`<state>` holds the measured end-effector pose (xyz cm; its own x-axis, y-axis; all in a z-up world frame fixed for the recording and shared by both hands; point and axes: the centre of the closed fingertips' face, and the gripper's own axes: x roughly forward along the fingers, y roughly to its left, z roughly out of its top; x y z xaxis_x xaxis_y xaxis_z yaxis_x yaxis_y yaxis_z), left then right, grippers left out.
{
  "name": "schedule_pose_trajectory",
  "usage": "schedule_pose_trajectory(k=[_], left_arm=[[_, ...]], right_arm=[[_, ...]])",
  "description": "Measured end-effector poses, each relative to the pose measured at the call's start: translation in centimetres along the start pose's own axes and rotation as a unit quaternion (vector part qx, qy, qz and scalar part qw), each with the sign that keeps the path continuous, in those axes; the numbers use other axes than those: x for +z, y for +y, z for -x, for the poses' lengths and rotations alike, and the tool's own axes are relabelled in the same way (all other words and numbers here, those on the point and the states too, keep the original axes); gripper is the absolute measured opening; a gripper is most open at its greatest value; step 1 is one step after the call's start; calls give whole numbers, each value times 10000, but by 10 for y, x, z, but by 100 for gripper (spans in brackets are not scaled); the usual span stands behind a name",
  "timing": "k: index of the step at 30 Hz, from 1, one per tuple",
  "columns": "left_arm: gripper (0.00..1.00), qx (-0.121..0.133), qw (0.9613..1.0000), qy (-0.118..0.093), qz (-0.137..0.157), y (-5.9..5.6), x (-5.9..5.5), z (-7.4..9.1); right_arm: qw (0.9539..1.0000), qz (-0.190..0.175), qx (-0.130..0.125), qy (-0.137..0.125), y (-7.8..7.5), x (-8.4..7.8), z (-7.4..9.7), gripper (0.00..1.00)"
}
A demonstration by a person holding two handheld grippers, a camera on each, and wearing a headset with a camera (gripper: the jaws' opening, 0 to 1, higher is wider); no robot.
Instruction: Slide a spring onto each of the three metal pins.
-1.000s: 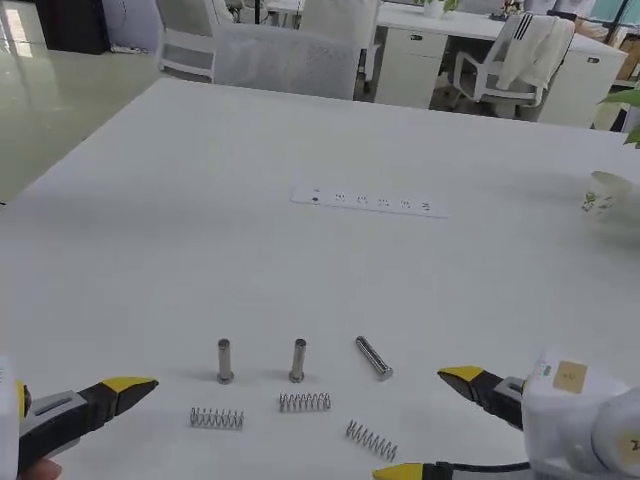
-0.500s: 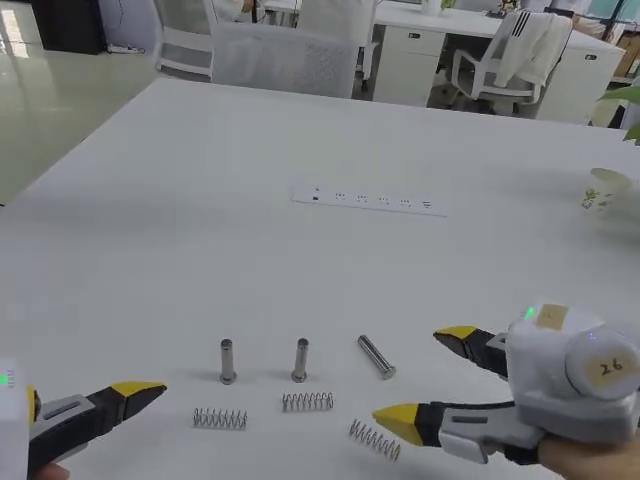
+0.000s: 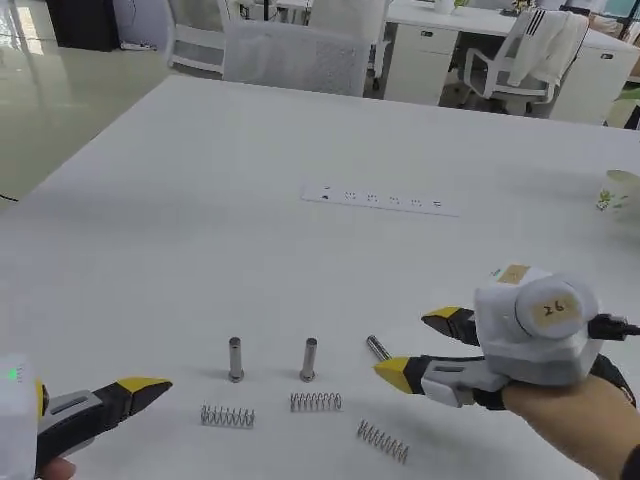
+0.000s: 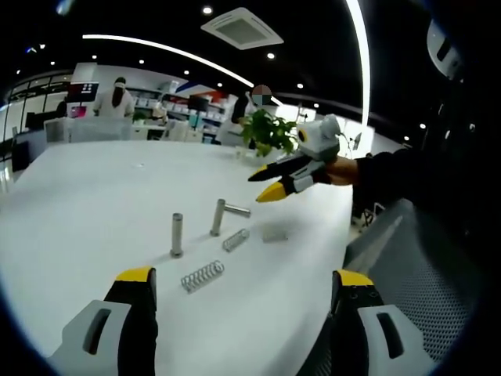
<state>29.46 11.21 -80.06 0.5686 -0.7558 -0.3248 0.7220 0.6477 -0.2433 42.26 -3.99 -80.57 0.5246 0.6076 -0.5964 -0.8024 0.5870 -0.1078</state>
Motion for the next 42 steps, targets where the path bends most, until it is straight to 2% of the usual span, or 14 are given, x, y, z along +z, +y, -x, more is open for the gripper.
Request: schedule_pose_trajectory(k=[5,18,26,35,42], left_arm=[[89,8,10000,15,-1,0,0,0],[89,29,10000,3,-7,2,0,1],[89,35,10000,6,2,2,-1,1],[89,43,10000,17,21,3,-1,1],[89,44,10000,38,27,3,-2,1]], right_arm=[[9999,-23,-30,142,-7,0,-9,43],[9987,-34,42,509,-11,-5,-26,36],[9979,-2,80,646,-11,-7,-36,30],[9961,-137,100,870,-11,-13,-47,24],[9940,-281,140,1044,-11,-16,-54,14]])
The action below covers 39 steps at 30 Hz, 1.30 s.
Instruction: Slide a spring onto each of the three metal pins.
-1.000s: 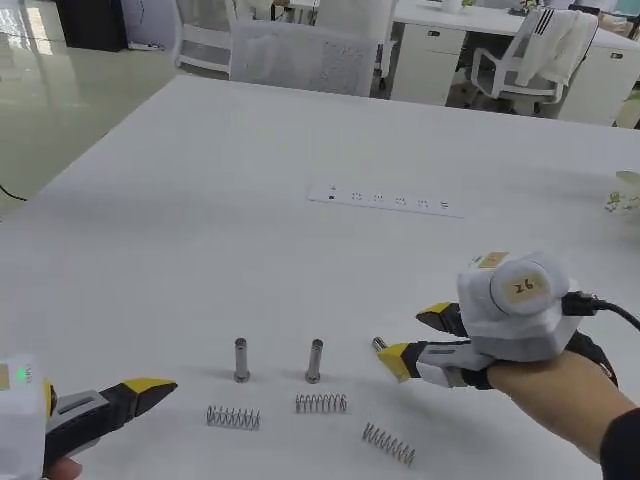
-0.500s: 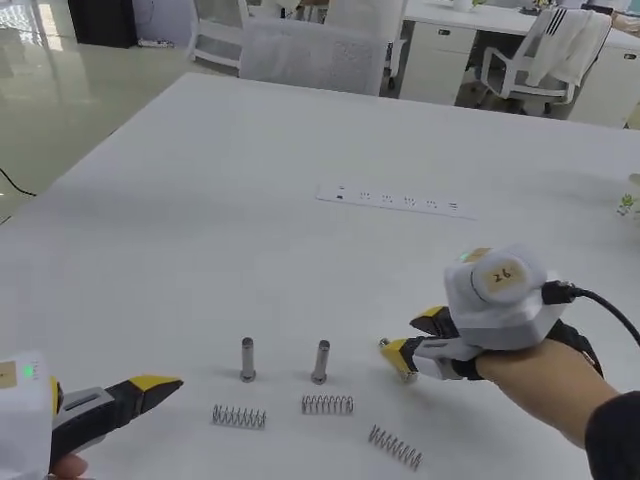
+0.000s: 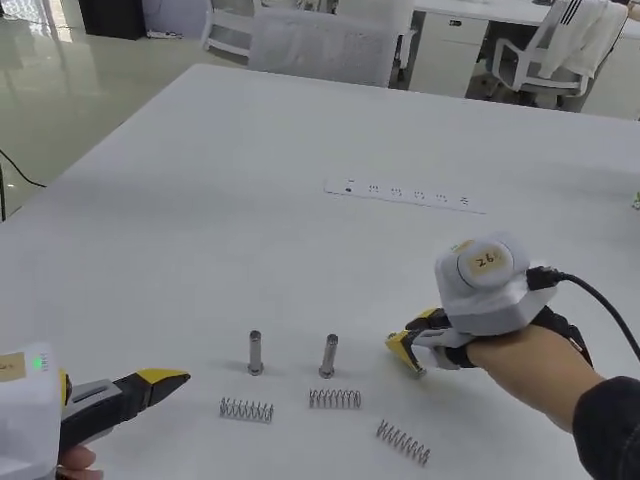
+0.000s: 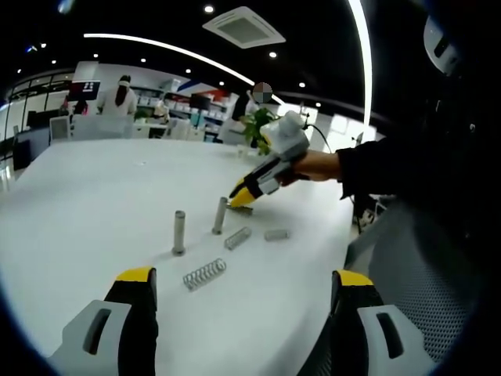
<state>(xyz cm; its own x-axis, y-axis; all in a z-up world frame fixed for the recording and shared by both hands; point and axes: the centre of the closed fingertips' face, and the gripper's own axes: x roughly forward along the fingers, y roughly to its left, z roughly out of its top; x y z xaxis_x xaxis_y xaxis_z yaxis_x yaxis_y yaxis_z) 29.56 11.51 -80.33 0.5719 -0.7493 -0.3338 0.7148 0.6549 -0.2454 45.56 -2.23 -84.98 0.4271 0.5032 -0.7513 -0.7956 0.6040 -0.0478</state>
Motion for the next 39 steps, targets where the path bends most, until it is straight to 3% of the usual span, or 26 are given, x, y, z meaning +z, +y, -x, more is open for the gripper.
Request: schedule_pose_trajectory(k=[7,22,28,39], left_arm=[[89,-7,10000,35,-7,0,-1,-1],[88,-5,10000,52,-17,0,-1,-2],[88,10,10000,39,-22,0,-1,-1],[88,-7,10000,59,-73,-1,-1,-1]], right_arm=[[9998,-122,-27,161,-2,-4,-6,8],[9984,-320,-71,464,-3,-8,-11,5],[9977,-478,-88,471,-4,-11,-8,5],[9976,-684,-105,95,-1,-8,23,5]])
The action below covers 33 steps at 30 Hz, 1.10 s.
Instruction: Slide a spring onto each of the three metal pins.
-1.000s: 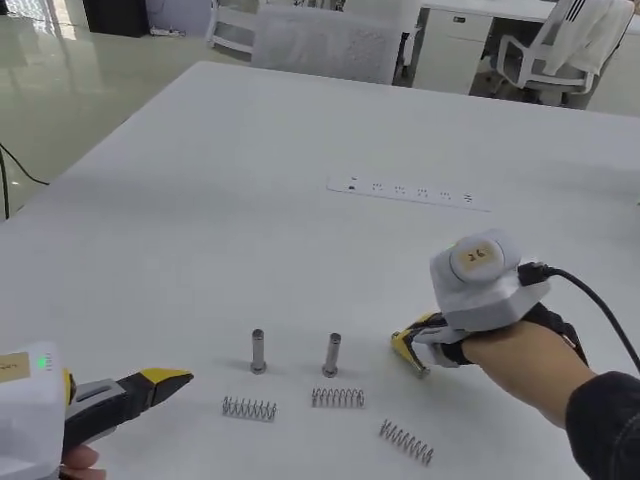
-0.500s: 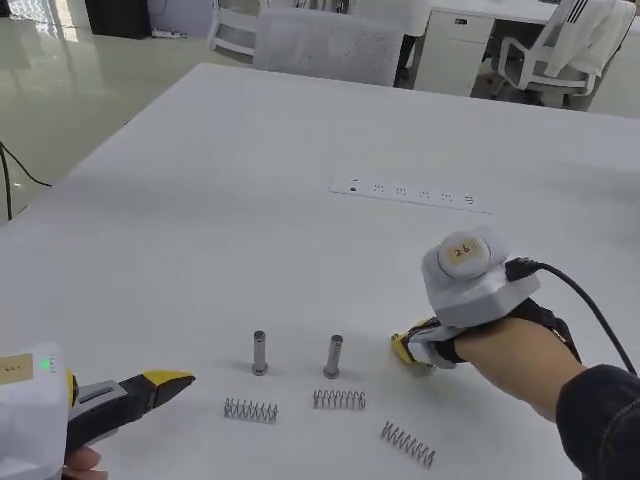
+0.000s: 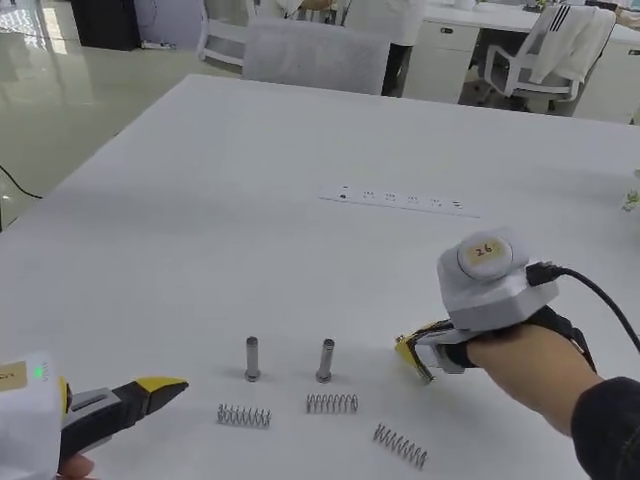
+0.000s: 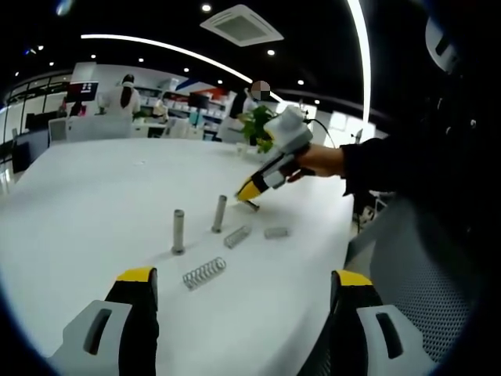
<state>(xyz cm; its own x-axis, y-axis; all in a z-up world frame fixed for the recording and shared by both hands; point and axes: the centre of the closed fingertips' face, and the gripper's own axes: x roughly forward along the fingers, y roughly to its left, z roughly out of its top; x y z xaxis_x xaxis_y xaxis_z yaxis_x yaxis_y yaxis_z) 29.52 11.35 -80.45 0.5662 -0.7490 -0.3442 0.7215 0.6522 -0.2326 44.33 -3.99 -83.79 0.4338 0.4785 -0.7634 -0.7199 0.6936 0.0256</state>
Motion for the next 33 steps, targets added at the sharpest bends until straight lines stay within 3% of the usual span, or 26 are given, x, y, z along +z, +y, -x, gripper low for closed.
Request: schedule_pose_trajectory(k=[14,33], left_arm=[[88,-20,10000,44,-80,-3,-1,0],[88,-17,9999,67,-116,-2,-1,1]], right_arm=[[9997,-24,-44,-242,7,-3,23,5],[9992,30,-32,-390,11,-4,25,5]])
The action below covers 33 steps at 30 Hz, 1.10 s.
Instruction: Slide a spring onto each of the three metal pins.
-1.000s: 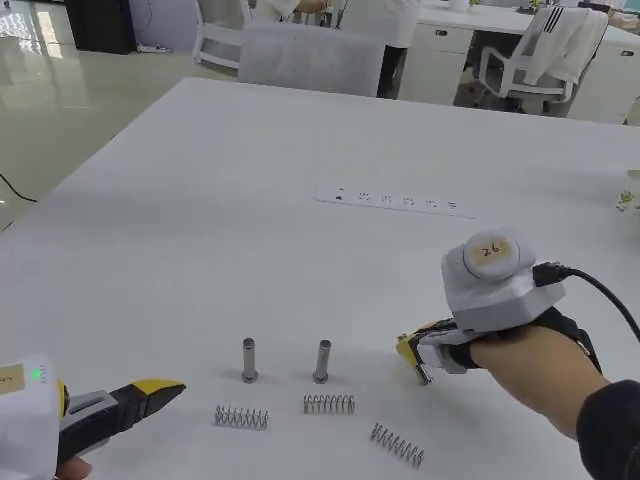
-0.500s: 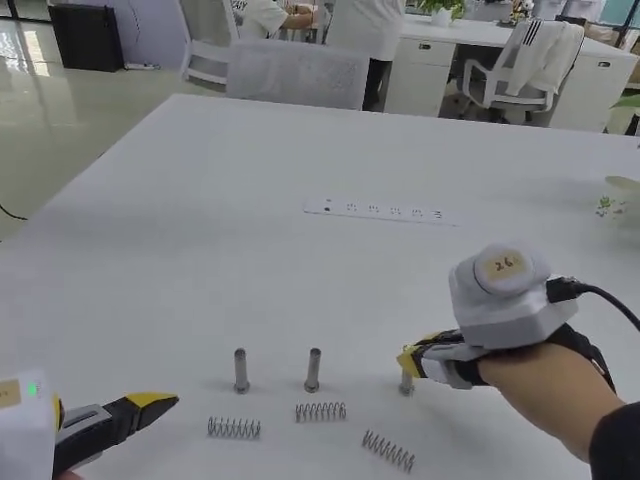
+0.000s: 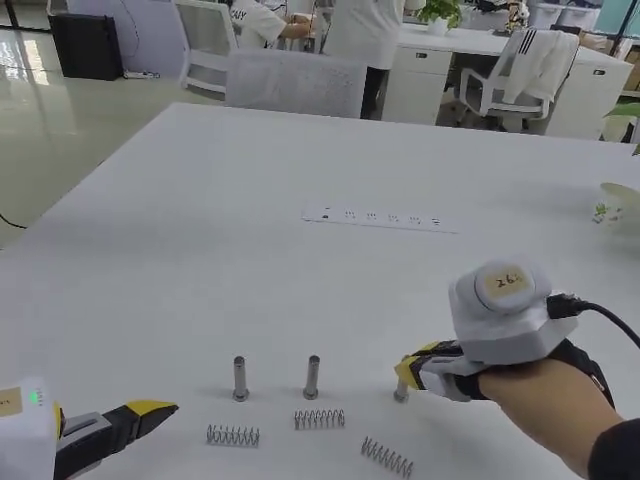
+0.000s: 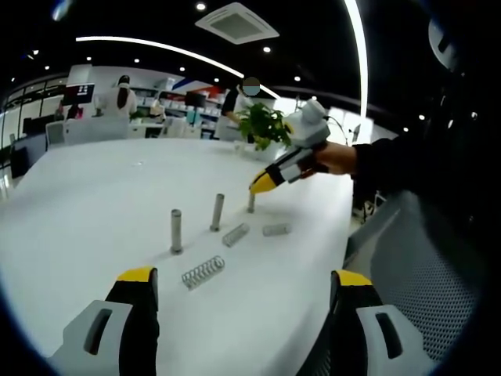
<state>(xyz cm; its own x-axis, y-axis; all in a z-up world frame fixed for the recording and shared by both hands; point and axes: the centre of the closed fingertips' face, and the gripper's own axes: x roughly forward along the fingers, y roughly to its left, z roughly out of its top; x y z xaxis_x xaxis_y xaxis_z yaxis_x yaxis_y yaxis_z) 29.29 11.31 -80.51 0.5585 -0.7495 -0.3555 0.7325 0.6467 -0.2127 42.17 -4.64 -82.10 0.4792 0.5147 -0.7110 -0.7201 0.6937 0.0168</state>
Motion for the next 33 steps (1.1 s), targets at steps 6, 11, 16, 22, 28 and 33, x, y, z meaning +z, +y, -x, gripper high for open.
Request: schedule_pose_trajectory(k=[6,11,16,22,28,33], left_arm=[[88,8,10000,-11,5,0,0,0],[88,-4,10000,-4,1,0,0,0],[88,-9,10000,-6,-4,0,0,0],[87,-3,10000,-21,-1,0,0,0],[88,-14,10000,-23,-2,-1,0,0],[88,-22,10000,-15,-12,-1,0,0]], right_arm=[[10000,6,19,-90,1,1,0,5],[9999,-26,60,-104,3,-1,1,5],[9999,45,73,-110,4,-1,2,5],[9999,95,91,-100,5,-2,1,7],[9999,91,85,-102,4,-3,1,7],[9999,80,70,-104,4,-5,2,9]])
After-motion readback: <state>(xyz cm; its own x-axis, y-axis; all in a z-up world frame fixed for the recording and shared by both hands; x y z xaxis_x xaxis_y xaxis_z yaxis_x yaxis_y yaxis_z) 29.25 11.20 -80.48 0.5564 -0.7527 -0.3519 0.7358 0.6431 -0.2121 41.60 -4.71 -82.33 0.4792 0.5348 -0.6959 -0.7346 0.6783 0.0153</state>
